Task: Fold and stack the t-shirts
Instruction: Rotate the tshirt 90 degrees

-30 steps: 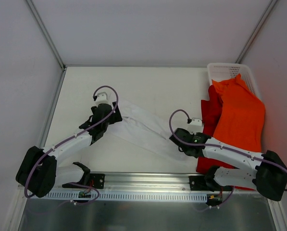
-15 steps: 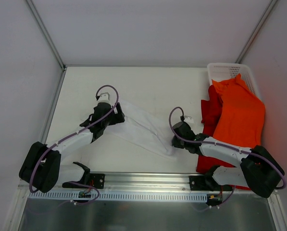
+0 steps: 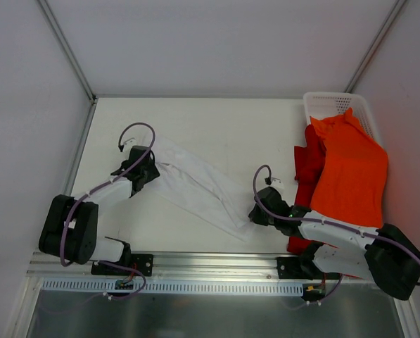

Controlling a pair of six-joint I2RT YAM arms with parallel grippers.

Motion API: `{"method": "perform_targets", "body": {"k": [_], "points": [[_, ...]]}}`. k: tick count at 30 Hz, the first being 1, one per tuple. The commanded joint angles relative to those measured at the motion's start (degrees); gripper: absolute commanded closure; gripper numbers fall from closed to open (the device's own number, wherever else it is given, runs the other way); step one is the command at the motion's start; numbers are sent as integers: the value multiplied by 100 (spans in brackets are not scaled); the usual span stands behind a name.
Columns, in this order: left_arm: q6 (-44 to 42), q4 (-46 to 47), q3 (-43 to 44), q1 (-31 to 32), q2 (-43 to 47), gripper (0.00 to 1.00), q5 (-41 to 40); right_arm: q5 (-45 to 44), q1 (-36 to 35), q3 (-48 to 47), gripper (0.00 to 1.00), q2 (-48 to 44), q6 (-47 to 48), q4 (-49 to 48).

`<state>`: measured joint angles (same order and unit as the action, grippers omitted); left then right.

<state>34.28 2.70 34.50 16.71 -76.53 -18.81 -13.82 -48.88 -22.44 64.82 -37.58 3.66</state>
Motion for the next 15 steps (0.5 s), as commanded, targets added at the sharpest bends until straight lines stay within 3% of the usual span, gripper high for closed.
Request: {"method": "perform_targets", "body": {"k": [1, 11, 15], "points": [[255, -191, 521, -395, -335, 49, -1, -155, -42, 327, 100, -433, -65, 1346], [219, -595, 1910, -625, -2171, 60, 791, -94, -174, 653, 100, -1954, -276, 2173], [184, -779, 2314, -625, -2533, 81, 1019, -313, -428, 504, 100, -2254, -416, 2673]]}}
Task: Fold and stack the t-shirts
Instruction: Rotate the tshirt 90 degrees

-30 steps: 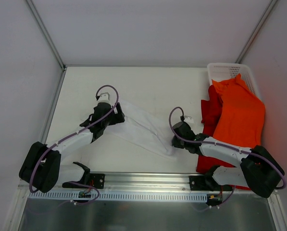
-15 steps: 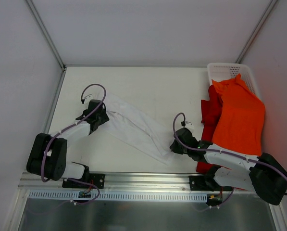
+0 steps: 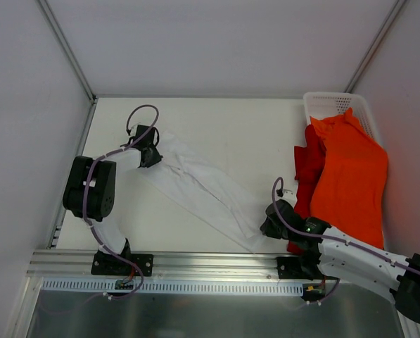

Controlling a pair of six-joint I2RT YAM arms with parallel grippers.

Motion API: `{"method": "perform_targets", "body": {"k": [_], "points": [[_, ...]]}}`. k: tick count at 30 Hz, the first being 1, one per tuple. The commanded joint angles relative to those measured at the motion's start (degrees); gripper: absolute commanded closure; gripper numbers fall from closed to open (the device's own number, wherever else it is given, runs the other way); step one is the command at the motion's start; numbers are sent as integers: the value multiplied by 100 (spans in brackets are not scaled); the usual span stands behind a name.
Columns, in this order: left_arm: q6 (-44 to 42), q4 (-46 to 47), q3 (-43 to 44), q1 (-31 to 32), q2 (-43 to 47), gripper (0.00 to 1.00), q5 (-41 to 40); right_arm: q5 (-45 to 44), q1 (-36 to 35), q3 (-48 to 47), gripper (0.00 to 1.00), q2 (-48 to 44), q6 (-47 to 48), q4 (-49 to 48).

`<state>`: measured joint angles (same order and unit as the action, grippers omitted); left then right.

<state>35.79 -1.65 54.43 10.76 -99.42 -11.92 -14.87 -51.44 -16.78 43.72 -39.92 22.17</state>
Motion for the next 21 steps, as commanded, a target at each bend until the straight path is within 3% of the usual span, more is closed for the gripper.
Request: {"method": "perform_targets", "body": {"k": [1, 5, 14, 21], "points": [[33, -380, 383, -31, -297, 88, 348, -235, -208, -89, 100, -171, -191, 876], [-2, -669, 761, -39, -683, 100, 480, -314, -472, -185, 100, -110, -314, 938], [-353, -1380, 2351, -39, -1738, 100, 1059, -437, -1412, -396, 100, 750, -876, 447], [-538, -1926, 4159, 57, -2687, 100, 1473, -675, -2290, -1422, 100, 2217, -1097, 94]]}}
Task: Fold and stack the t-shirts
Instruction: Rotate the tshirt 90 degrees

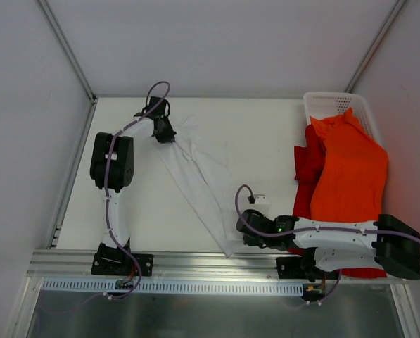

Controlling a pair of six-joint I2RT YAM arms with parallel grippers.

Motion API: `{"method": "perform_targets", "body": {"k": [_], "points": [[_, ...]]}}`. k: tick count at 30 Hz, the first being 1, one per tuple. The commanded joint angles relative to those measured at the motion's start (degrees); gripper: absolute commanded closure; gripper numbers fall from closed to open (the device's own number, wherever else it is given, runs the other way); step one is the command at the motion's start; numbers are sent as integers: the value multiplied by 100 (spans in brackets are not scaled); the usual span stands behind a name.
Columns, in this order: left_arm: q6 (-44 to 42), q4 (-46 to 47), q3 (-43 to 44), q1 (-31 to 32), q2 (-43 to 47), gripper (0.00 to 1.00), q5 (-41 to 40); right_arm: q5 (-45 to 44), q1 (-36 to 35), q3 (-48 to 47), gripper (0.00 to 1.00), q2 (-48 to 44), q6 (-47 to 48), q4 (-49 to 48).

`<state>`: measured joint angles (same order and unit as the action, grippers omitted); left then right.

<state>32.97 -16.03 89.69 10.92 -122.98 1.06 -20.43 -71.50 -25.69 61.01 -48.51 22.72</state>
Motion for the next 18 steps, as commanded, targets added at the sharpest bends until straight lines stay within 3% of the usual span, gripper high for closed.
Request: {"method": "perform_targets", "body": {"k": [1, 10, 18], "points": [[-274, -549, 838, 59, -523, 100, 227, -146, -476, -716, 100, 969, -238, 31], [-563, -1323, 3404, 174, -1903, 100, 729, 55, -1146, -3053, 100, 3581, 183, -4], [-493, -1341, 4881, 174, -2914, 100, 1765, 249, -1138, -3855, 100, 4427, 544, -48]]}}
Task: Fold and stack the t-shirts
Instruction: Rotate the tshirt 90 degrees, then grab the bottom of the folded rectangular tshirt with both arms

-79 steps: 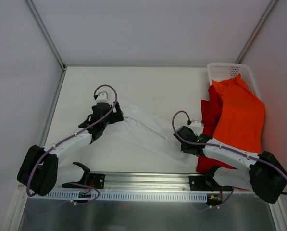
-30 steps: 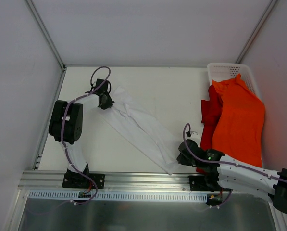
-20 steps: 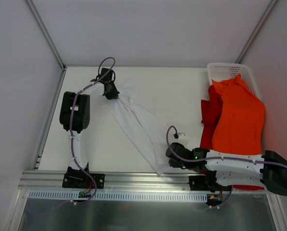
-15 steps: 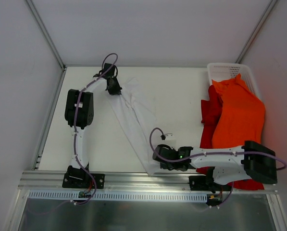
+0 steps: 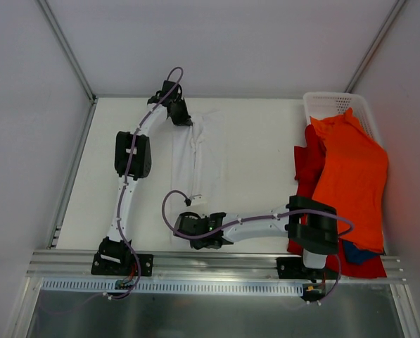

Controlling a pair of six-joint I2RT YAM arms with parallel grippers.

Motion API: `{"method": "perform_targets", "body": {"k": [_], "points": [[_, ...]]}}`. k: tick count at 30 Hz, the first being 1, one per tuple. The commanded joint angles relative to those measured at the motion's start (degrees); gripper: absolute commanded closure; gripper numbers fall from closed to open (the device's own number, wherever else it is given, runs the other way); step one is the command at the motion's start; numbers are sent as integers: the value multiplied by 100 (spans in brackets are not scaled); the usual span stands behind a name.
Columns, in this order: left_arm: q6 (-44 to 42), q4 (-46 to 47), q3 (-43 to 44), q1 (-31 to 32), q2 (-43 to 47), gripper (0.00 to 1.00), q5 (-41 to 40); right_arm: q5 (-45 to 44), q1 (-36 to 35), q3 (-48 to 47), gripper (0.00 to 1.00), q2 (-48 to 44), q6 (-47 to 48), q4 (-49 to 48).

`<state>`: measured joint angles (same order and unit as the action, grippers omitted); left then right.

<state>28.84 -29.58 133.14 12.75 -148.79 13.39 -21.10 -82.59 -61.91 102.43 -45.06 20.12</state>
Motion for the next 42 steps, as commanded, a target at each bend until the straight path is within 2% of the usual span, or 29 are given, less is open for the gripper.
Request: {"method": "perform_targets", "body": {"k": [1, 4, 8, 10, 11, 12, 13, 14, 15, 20, 24, 26, 27, 29, 32, 37, 39, 40, 42], "points": [[-54, 23, 659, -1, -413, 100, 733, 352, -12, -277, 100, 338, 217, 203], [-1, 198, 924, 16, -616, 100, 1121, 405, 6, -436, 100, 549, 296, 212], [-10, 400, 924, 17, -546, 99, 1227, 449, 23, -480, 100, 681, 296, 203], [-27, 497, 863, 8, -318, 65, 1490, 441, 23, -401, 96, 673, 226, 203], [-1, 550, 706, 17, -178, 50, 1526, 432, 15, -383, 79, 647, 208, 238], [16, 820, 583, 17, 171, 40, 1596, 388, 6, -392, 30, 646, 121, 308], [42, 1005, 416, 17, 384, 15, 1632, 257, -3, -427, 12, 629, 77, 491], [60, 1155, 197, 17, 569, 5, 1641, 151, -29, -453, 1, 620, 24, 641], [43, 1296, 151, 8, 919, 1, 1562, -50, -64, -497, 1, 603, -46, 921], [-159, 1350, -33, -19, 1913, 1, 1044, -491, -214, -655, 0, 366, -161, 1433], [-335, 1350, -849, -36, 3185, 1, 675, -737, -354, -770, 1, 128, -196, 1766], [-458, 1350, -1631, -36, 3688, 1, 394, -913, -477, -910, 0, 49, -205, 1916], [-484, 1350, -1947, -36, 4239, 1, 271, -974, -512, -971, 1, -12, -223, 2065], [-493, 1350, -2983, -27, 4813, 1, -27, -1124, -583, -1112, 1, -65, -214, 2224], [-485, 1350, -4337, -1, 6190, 1, -291, -1378, -741, -1490, 1, -171, -179, 2575], [-214, 1350, -6094, 25, 7433, 1, -12, -1694, -864, -2542, 1, -136, 243, 3032], [-142, 1350, -6527, 192, 7969, 2, 137, -2044, -900, -2843, 0, -127, 287, 3583], [-98, 1350, -7025, 306, 8171, 2, 94, -2221, -900, -2888, 0, -266, 183, 3769], [42, 1324, -7537, 726, 8672, 2, -142, -2459, -760, -2521, 1, -643, 59, 3894]]}}
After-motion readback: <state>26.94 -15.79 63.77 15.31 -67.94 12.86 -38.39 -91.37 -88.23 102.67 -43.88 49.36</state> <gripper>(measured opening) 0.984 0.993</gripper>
